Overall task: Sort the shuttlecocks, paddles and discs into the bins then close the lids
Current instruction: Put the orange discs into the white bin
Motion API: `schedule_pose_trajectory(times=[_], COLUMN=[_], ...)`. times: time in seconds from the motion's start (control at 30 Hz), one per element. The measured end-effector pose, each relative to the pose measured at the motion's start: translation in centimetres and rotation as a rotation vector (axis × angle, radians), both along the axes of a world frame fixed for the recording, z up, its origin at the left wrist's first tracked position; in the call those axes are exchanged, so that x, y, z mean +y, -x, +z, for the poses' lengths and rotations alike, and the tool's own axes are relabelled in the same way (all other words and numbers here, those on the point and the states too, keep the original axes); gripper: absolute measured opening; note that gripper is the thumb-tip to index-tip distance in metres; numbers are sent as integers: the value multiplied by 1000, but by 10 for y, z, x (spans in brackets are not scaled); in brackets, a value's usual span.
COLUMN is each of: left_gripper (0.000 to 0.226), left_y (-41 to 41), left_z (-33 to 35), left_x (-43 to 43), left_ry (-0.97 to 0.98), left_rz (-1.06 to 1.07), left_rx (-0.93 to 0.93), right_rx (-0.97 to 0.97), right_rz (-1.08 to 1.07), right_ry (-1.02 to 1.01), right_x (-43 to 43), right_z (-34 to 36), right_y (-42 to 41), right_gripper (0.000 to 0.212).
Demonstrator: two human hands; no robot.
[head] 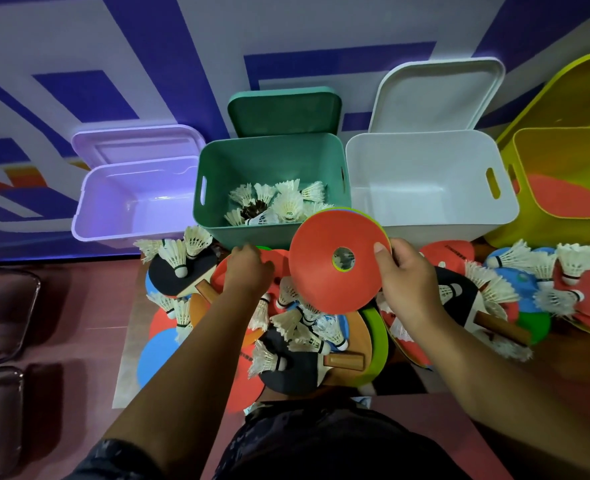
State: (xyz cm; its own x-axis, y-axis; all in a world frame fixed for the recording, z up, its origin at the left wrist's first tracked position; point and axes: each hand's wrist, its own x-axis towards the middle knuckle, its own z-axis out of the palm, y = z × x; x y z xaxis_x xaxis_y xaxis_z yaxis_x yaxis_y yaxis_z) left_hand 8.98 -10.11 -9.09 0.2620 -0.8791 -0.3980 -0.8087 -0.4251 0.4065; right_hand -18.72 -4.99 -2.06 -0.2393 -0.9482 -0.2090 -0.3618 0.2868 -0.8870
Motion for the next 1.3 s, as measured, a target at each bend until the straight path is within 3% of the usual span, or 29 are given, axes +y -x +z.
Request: schedule_pose_trajectory(times=[0.03,0.13,0.2,0.47,0.63,0.83,1.07,1.3], left_gripper=[19,33,37,25,22,22,22,24], left_y=[9,33,47,83,91,92,89,82], left_z=[13,42,58,91,94,90,82,81], left_x=[2,5,3,-9,-3,5,18,27], left_ry=[39,58,64,64,16,10,-7,11], left_rz=[27,180,198,85,122,186,316,419], left_rx=[77,446,584,635,622,622,641,678], right_rx=[-13,-62,-97,-247,-246,-225,-239,-274], right_rz=[-10,-43,-82,-284,-327,-282,-251,-188], right_ry=[5,20,30,42,-84,-213,-313,-185], right_x=[-1,-5,-13,-70,-114,-137,-146,-126], right_z=[4,16,24,46,25,12,6,9], right_y=[2,14,26,96,134,141,137,121], right_gripper=[19,24,26,14,34,15,12,21])
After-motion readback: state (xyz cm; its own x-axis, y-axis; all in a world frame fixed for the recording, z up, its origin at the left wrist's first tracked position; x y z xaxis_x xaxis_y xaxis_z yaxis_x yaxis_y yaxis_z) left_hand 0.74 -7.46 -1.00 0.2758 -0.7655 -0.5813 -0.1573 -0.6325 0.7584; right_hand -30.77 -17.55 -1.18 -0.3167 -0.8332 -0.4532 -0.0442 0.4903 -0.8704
